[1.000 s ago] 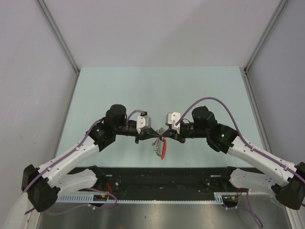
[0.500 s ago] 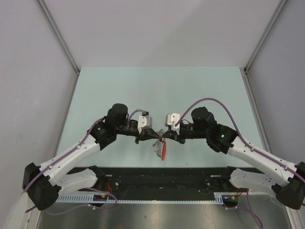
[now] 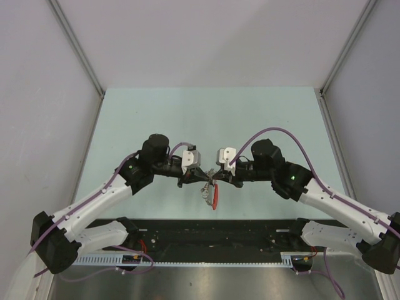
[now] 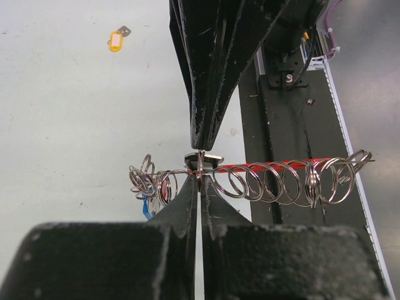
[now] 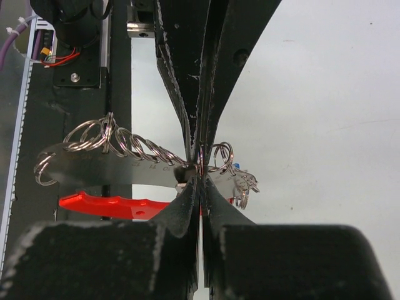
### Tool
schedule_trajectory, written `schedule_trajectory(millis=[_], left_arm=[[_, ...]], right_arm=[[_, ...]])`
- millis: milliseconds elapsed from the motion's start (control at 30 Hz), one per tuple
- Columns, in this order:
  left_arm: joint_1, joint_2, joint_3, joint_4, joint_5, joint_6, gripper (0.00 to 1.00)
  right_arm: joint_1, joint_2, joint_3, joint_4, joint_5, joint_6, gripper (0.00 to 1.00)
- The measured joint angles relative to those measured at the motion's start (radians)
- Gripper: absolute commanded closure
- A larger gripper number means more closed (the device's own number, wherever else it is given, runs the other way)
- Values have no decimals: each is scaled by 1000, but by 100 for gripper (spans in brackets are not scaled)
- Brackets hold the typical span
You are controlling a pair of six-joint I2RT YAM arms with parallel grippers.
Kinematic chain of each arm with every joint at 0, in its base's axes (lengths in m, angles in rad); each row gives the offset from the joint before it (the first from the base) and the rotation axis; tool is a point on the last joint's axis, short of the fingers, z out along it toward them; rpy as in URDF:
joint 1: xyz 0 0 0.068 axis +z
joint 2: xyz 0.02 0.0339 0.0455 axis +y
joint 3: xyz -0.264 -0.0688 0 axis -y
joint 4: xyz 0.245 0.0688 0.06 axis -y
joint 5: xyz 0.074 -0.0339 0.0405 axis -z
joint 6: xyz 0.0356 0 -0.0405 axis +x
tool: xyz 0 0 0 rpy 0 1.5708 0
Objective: Put the keys on the keyring
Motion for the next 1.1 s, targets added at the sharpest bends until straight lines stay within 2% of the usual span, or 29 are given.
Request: schedule_trajectory(millis=[1100], left_arm=[[-3,19,19,-75,-16,29,100]], right_arm=[[27,26,33,-32,19,-23,100]])
